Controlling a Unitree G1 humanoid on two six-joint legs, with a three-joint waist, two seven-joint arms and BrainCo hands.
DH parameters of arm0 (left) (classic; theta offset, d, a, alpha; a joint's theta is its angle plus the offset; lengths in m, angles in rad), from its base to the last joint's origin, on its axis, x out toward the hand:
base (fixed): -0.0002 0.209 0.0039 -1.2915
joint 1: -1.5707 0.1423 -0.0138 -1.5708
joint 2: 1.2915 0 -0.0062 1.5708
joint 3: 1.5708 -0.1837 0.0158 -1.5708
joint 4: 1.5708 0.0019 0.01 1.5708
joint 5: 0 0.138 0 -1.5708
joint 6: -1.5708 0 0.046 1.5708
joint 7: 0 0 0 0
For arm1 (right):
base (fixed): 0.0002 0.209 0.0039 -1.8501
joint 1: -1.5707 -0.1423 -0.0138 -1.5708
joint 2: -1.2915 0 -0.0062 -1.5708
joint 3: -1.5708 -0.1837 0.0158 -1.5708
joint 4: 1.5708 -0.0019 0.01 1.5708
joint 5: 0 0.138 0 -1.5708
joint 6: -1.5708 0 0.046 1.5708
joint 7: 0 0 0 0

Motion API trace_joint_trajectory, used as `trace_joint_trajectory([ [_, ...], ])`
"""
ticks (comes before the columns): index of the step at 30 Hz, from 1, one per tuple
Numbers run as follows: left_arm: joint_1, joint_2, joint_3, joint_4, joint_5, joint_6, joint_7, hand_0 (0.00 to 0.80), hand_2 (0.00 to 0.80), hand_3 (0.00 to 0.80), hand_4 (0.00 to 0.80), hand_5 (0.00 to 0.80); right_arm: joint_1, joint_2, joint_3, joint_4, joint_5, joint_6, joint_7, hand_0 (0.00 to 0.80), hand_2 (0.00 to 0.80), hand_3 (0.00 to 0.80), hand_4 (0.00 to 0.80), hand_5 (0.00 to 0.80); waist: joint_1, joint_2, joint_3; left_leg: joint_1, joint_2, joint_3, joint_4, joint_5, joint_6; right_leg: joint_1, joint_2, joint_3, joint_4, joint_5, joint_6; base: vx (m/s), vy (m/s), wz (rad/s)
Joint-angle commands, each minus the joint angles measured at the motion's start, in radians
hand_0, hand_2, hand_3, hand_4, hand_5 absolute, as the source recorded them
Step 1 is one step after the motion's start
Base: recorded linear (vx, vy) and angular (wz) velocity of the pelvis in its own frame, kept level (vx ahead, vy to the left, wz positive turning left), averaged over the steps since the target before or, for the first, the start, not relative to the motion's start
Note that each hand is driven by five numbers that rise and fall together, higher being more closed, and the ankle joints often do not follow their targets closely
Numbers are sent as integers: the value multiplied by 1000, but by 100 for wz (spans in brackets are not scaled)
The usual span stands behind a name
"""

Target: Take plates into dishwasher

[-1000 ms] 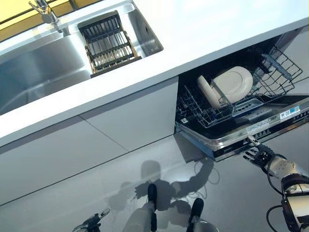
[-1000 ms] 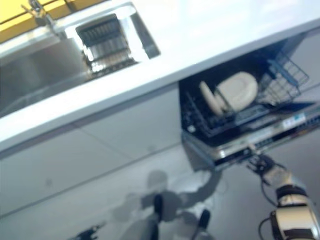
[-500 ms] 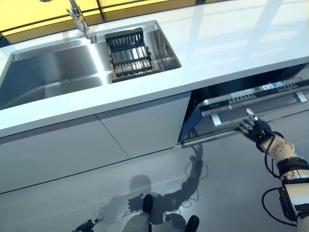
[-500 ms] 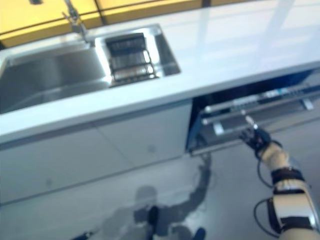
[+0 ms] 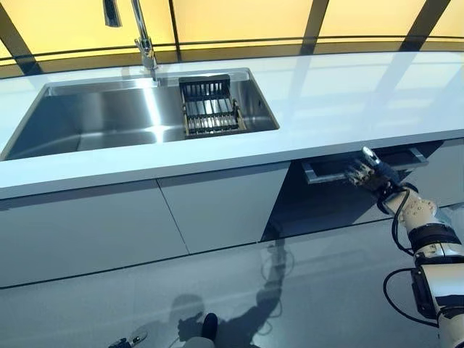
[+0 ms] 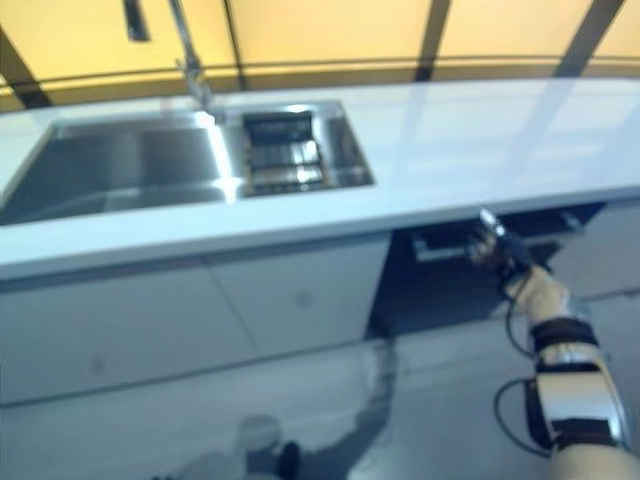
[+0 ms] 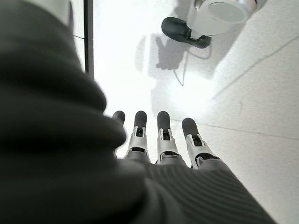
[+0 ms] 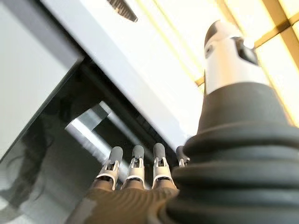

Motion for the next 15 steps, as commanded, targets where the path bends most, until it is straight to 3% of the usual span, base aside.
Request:
trace_joint_trajectory([
  [1, -27, 17, -38, 49, 36, -23, 8, 0, 0, 0, 0, 0, -7, 4, -20, 6, -40, -14, 32, 0, 0, 0, 0, 0, 13, 8, -18, 68, -9, 33, 21, -150, 53, 20, 15, 11, 92, -120, -40, 2, 0, -3],
  [11, -27, -8, -27, 57, 23, -39, 42, 0, 0, 0, 0, 0, 202, 100, 15, -5, -330, 7, 82, 0, 0, 0, 0, 0, -17, 3, -41, 99, -3, 46, -4, -144, 51, 43, 20, 21, 65, -112, -41, 0, 11, -6],
  [15, -43, -16, -25, 59, 28, -31, 58, 0, 0, 0, 0, 0, 313, 162, 49, -16, -432, -29, 62, 0, 0, 0, 0, 0, -30, 0, -51, 105, -3, 44, -4, -149, 51, 52, 21, 19, 62, -114, -41, -51, -2, 0],
])
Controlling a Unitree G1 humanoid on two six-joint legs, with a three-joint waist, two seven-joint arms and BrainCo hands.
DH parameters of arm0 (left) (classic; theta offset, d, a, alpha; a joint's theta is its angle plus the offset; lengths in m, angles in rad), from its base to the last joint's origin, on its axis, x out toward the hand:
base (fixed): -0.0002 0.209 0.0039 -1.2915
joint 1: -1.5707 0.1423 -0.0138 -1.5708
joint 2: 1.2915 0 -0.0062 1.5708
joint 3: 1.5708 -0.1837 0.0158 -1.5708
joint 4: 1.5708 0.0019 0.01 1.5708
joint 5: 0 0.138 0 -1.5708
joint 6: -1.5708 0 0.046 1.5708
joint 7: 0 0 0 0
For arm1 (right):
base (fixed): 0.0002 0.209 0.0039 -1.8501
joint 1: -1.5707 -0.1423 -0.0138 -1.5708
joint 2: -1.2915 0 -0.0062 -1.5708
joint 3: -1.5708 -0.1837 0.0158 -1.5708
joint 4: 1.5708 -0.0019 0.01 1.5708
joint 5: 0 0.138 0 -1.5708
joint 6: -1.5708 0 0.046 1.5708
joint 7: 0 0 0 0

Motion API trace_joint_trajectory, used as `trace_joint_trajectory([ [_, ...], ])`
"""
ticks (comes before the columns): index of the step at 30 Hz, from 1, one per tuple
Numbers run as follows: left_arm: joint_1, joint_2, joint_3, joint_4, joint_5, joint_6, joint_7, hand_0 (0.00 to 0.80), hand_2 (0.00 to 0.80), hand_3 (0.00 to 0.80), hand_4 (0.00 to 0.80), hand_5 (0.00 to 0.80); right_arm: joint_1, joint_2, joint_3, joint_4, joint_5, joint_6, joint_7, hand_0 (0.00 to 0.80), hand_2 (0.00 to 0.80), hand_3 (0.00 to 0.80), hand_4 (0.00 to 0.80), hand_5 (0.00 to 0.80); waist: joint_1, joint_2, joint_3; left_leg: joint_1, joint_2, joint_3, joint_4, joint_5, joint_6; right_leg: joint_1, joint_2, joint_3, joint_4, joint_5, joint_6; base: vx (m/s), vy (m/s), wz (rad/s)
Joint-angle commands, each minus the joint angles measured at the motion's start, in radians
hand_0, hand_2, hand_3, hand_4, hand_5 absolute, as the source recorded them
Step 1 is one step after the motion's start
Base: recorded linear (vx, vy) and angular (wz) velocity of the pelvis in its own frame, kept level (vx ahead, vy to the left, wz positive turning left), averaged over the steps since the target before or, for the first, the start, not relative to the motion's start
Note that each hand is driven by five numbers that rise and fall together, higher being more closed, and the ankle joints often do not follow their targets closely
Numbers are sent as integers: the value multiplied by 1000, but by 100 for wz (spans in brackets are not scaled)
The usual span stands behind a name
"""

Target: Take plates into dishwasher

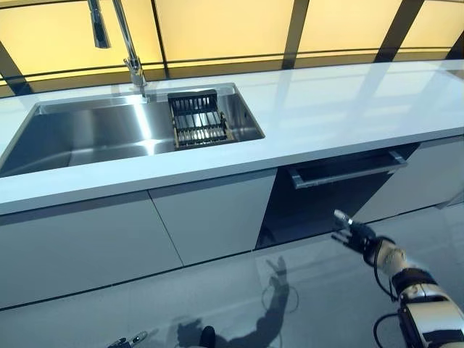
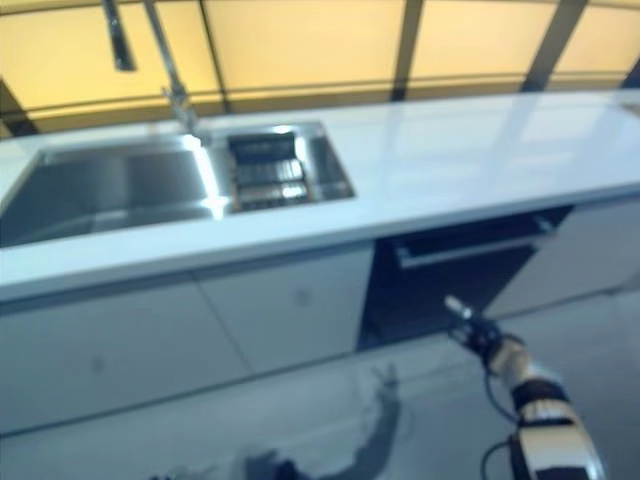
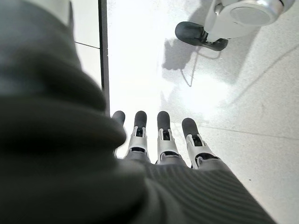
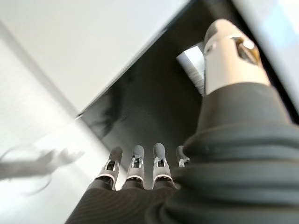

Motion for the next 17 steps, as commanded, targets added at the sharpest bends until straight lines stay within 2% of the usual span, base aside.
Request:
trace_joint_trajectory([
  [1, -46, -14, -29, 54, 47, -14, 36, 0, 0, 0, 0, 0, 20, 11, 46, -21, -55, -55, -9, 0, 0, 0, 0, 0, -4, 16, 1, 88, -10, 22, -2, -145, 55, 46, 15, -3, 69, -116, -39, -78, -17, 1],
  [4, -60, -17, -54, 72, 126, -3, 45, 0, 0, 0, 0, 0, 79, 55, 46, -13, -61, -61, -8, 0, 0, 0, 0, 0, -10, 17, -10, 97, -9, 20, -2, -147, 58, 49, 13, -3, 81, -123, -40, -62, -13, 1],
  [7, -81, -33, -81, 83, 113, 28, 57, 0, 0, 0, 0, 0, 150, 106, 54, -6, -77, -82, -4, 0, 0, 0, 0, 0, -20, 23, -22, 116, -9, 22, -2, -153, 64, 58, 10, 0, 88, -129, -38, -34, -5, 0],
  [12, -87, -60, -81, 78, 95, 42, 61, 0, 0, 0, 0, 0, 214, 154, 52, 26, -89, -113, 1, 0, 0, 0, 0, 0, -26, 24, -37, 126, -12, 15, 18, -169, 70, 63, 6, 5, 106, -140, -40, -5, -7, 0],
  [17, -73, -72, -67, 77, 94, 20, 82, 0, 0, 0, 0, 0, 272, 187, 42, 47, -59, -134, -17, 0, 0, 0, 0, 0, -31, 25, -42, 138, -11, 11, 21, -173, 69, 71, 8, 7, 98, -136, -40, -11, -13, 0],
])
